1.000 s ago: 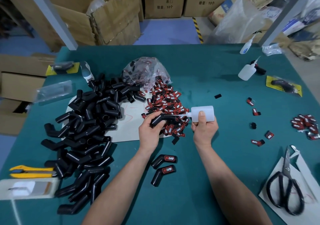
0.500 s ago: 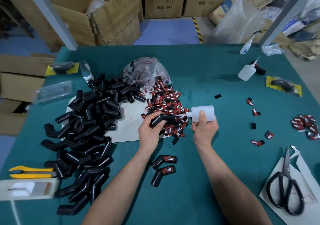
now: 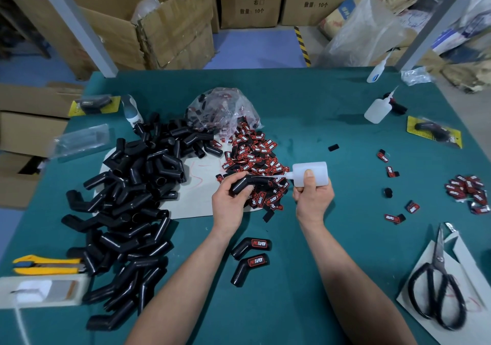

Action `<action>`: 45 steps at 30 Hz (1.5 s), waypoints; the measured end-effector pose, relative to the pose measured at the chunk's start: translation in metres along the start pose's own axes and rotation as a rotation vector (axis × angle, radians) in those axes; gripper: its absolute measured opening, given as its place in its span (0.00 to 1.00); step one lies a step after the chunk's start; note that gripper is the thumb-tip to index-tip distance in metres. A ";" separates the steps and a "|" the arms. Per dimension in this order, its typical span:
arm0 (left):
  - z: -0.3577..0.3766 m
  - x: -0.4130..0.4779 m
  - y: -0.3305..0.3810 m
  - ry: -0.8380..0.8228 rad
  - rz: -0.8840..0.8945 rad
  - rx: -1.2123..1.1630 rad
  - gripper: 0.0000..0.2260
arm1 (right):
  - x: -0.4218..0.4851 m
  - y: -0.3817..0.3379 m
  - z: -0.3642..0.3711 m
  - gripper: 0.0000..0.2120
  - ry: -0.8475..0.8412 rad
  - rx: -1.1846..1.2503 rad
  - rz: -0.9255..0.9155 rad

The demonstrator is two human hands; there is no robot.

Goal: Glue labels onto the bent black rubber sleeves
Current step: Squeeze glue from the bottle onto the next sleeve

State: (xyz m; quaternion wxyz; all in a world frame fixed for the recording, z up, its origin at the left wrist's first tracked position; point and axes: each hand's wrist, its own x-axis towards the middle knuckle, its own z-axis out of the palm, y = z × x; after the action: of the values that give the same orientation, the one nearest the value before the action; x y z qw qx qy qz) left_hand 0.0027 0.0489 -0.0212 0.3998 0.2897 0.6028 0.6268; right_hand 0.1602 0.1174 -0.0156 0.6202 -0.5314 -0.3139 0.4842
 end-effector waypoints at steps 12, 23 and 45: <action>0.000 0.001 -0.002 -0.007 0.010 0.011 0.22 | -0.001 -0.002 0.001 0.20 0.014 -0.012 -0.009; -0.001 0.003 -0.005 -0.007 0.001 0.012 0.18 | -0.001 -0.002 0.001 0.25 0.017 -0.004 0.002; -0.001 0.002 -0.003 0.007 0.006 -0.002 0.20 | -0.002 -0.002 0.001 0.18 0.018 -0.012 0.013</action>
State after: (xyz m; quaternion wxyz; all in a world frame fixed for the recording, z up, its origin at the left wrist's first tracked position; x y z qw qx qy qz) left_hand 0.0017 0.0499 -0.0248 0.3963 0.2890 0.6025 0.6297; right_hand 0.1597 0.1161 -0.0129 0.6168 -0.5414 -0.3078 0.4814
